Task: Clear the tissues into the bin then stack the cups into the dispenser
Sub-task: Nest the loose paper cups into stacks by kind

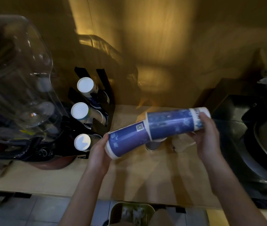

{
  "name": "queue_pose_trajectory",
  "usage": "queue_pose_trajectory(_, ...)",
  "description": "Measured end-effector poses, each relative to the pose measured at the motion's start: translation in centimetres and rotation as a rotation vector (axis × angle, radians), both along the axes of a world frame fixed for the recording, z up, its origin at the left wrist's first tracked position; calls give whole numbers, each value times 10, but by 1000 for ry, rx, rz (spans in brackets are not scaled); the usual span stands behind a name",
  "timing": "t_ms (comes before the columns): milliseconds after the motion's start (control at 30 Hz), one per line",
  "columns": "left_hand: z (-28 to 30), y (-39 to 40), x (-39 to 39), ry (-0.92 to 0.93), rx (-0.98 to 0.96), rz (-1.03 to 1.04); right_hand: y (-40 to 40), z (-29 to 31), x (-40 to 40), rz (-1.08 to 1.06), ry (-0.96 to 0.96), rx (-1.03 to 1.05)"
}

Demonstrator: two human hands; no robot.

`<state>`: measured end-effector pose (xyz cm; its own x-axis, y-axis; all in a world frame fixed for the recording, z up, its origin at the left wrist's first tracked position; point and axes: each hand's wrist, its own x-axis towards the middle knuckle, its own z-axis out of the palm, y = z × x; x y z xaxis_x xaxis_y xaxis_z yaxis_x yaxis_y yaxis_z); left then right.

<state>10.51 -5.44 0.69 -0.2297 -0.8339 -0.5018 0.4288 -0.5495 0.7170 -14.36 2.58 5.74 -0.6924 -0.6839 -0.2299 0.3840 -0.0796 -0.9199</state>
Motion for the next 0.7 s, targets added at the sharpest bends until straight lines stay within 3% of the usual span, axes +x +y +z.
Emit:
queue_pose_trajectory(233,-15,23,17,-63,98,-34,9,-10,-28,-7,-569,-201)
queue_pose_trajectory(367,-24,41,14,-49,161,-62,7,-18,-18,324,-629,-389)
queue_pose_trajectory(433,-25,46,13,-52,176,-74,2,-19,-10,449,-657,-389)
queue_pose_trajectory(500,-25,49,13,-47,184,-73,-7,-19,-2,502,-533,-301)
queue_pose_trajectory(633,-23,53,20,-70,207,-61,-26,-18,13,337,265,87)
queue_pose_trajectory(700,-22,56,24,-87,221,-55,-34,-28,15,326,479,181)
